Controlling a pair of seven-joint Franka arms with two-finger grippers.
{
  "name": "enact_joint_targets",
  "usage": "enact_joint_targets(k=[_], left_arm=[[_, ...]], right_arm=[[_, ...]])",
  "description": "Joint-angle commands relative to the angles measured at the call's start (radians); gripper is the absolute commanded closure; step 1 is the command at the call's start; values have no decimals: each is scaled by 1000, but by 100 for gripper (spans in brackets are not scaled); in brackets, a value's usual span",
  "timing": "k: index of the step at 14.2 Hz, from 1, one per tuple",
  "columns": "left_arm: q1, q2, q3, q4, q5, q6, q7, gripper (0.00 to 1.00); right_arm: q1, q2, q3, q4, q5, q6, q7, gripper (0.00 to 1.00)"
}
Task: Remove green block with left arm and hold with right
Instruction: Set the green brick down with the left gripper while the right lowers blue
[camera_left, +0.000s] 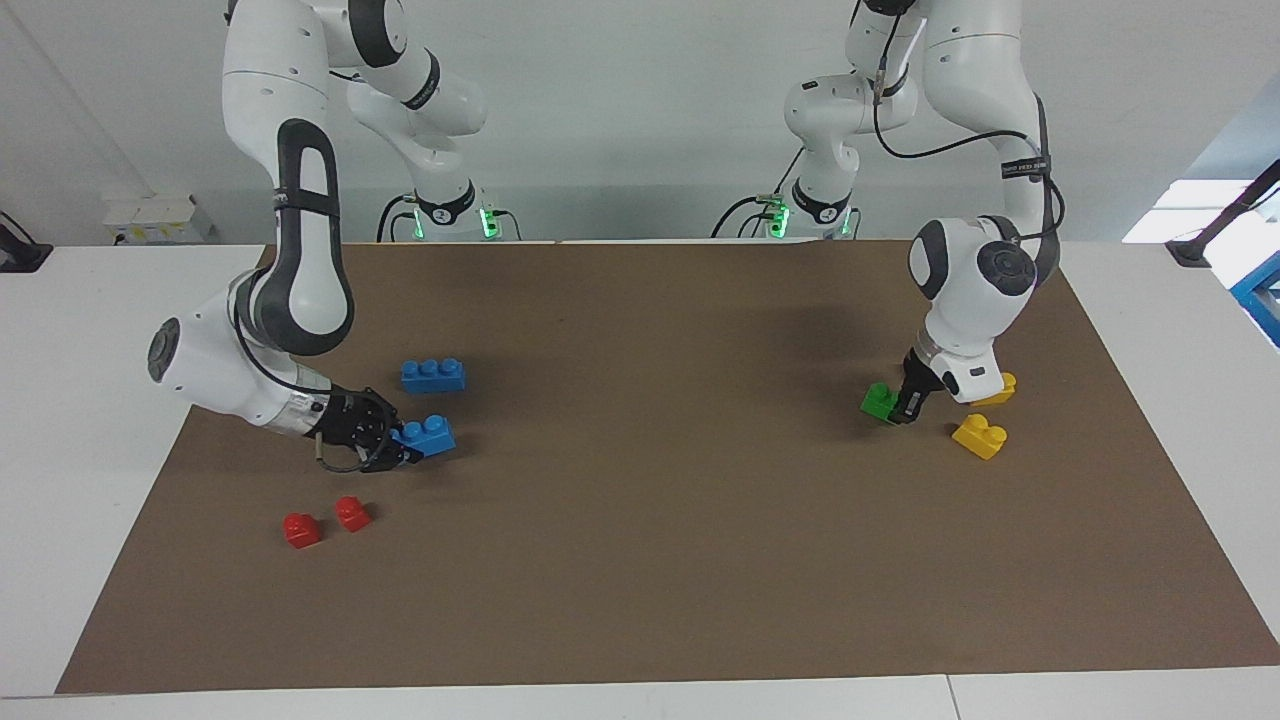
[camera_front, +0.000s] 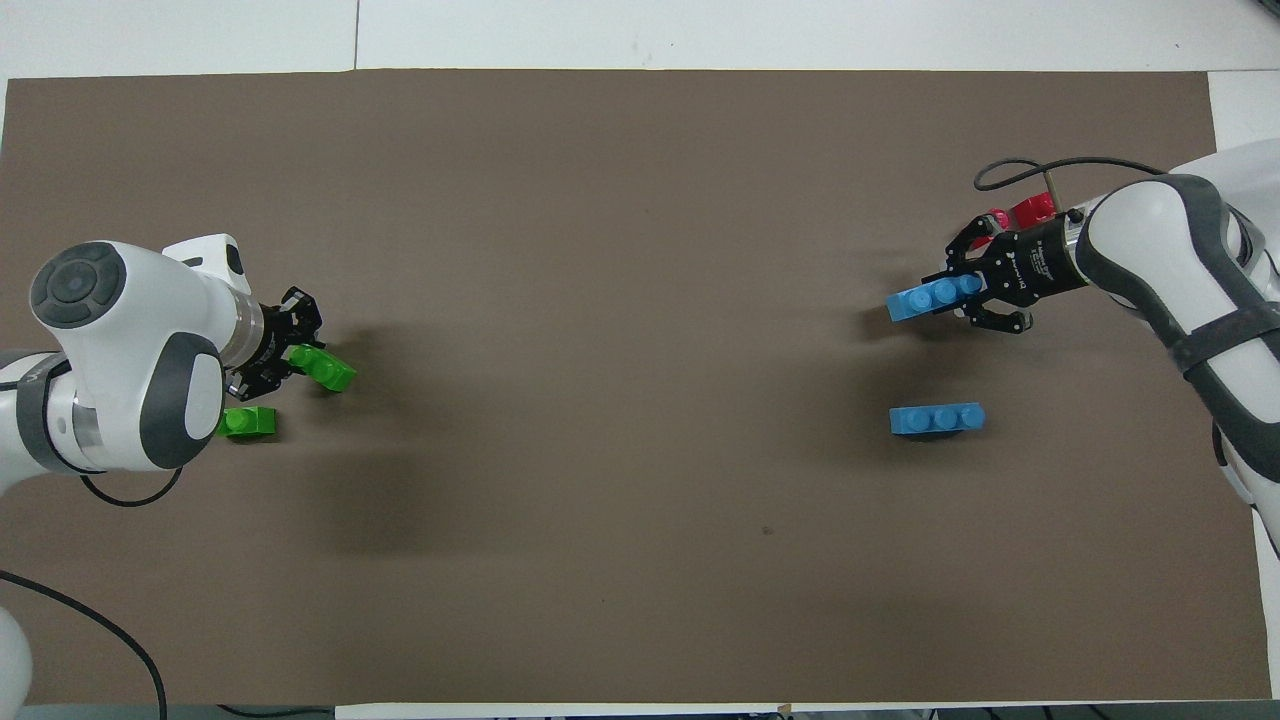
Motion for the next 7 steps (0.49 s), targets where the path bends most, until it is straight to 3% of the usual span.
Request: enact_joint_targets(k=[1, 4, 5, 6, 7], left_arm=[[10, 13, -3, -17, 0, 39, 39, 100], [12, 13, -1, -17, 0, 30, 101, 100], [13, 12, -1, -17, 0, 25, 114, 95], [27, 13, -1, -15, 0, 22, 121, 59], [29, 12, -1, -14, 0, 22, 122, 1]], right_arm=[[-12, 14, 13, -9, -16, 46, -10, 91], [-12, 29, 13, -21, -16, 93, -10, 91], [-9, 29, 13, -30, -16, 111, -7, 91], [-5, 29, 13, -35, -16, 117, -5, 90], [1, 28, 13, -39, -15, 117, -5, 90]])
